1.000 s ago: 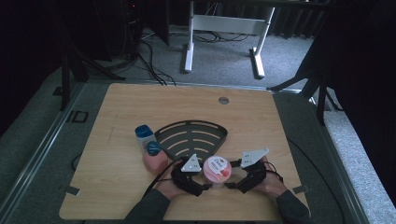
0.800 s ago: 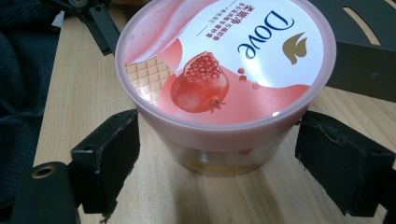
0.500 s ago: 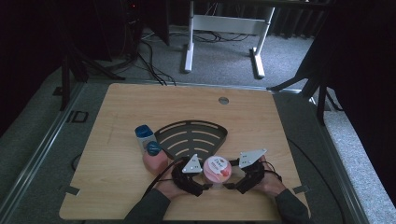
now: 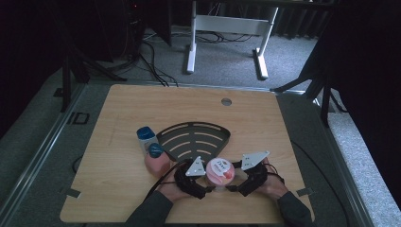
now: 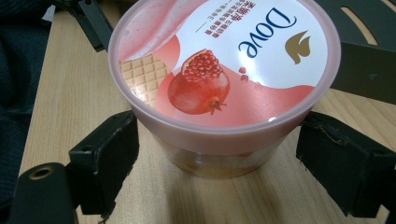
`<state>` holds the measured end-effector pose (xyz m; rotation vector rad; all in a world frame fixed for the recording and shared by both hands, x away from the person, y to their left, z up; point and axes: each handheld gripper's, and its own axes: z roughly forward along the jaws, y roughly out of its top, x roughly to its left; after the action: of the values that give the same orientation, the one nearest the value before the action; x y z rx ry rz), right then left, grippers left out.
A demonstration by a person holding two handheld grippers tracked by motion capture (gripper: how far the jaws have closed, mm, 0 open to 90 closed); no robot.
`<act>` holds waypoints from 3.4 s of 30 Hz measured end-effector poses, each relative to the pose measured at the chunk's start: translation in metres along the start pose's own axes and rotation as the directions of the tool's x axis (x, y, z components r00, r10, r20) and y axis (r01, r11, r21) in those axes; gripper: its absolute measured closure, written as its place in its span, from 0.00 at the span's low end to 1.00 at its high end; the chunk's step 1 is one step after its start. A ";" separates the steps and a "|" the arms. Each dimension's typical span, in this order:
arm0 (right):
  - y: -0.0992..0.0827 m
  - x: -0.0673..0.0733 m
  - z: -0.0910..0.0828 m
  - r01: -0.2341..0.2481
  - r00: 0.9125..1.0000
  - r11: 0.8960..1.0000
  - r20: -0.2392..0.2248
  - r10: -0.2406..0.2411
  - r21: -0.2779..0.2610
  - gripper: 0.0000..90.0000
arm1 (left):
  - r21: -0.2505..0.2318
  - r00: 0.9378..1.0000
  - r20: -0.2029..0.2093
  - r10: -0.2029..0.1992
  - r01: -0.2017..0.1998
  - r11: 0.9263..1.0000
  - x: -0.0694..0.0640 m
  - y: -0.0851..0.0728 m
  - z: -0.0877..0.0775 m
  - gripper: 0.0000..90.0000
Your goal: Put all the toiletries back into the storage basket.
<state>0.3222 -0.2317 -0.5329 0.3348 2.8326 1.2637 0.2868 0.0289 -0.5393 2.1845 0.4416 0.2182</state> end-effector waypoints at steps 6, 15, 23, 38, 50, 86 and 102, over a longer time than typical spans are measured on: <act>0.002 0.002 -0.002 0.004 1.000 1.000 0.006 -0.004 0.000 0.15 | -0.012 1.000 0.004 -0.002 0.002 1.000 -0.001 0.002 -0.003 0.21; 0.004 0.002 -0.002 0.009 1.000 1.000 0.007 -0.009 0.005 0.15 | -0.005 1.000 0.002 0.003 -0.003 1.000 0.000 0.003 -0.004 0.22; 0.005 0.003 -0.001 0.012 1.000 1.000 0.006 -0.012 0.008 0.15 | -0.002 1.000 -0.011 0.015 -0.015 1.000 -0.002 0.004 -0.006 0.22; 0.014 0.002 -0.008 0.035 0.999 0.999 0.013 -0.035 0.011 0.15 | -0.015 0.999 -0.027 0.017 -0.017 1.000 -0.002 0.011 -0.011 0.22; 0.025 -0.004 -0.016 0.063 0.998 0.998 0.027 -0.063 0.016 0.14 | -0.036 0.999 -0.037 0.000 -0.001 0.999 0.004 0.018 -0.014 0.22; 0.059 -0.039 -0.022 0.120 0.992 0.991 0.029 -0.122 0.054 0.12 | -0.065 0.992 -0.118 -0.034 0.026 0.998 0.026 0.038 -0.017 0.21; 0.067 -0.054 -0.025 0.126 0.991 0.990 0.034 -0.129 0.063 0.11 | -0.083 0.987 -0.152 -0.043 0.031 0.996 0.036 0.047 -0.014 0.21</act>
<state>0.3846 -0.2176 -0.4696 0.1736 2.8140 1.1375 0.3264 0.0269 -0.4936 2.0871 0.5495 0.3796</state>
